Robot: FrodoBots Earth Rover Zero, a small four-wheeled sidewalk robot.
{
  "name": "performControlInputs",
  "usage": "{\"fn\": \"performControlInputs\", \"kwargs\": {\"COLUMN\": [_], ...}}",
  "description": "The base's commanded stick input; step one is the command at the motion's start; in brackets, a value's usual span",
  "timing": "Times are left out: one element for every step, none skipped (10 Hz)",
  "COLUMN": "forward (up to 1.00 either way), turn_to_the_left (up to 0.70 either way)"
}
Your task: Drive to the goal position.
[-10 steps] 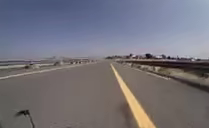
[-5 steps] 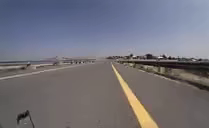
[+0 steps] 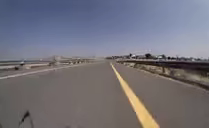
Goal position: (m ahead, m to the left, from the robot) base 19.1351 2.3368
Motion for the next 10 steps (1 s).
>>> {"fn": "performControlInputs", "kwargs": {"forward": [1.0, 1.0, 1.0, 1.0, 1.0, 1.0, 1.0, 1.0, 1.0, 1.0], "turn_to_the_left": [0.0, 0.0, 0.0, 0.0, 0.0, 0.0, 0.0, 0.0, 0.0, 0.0]}}
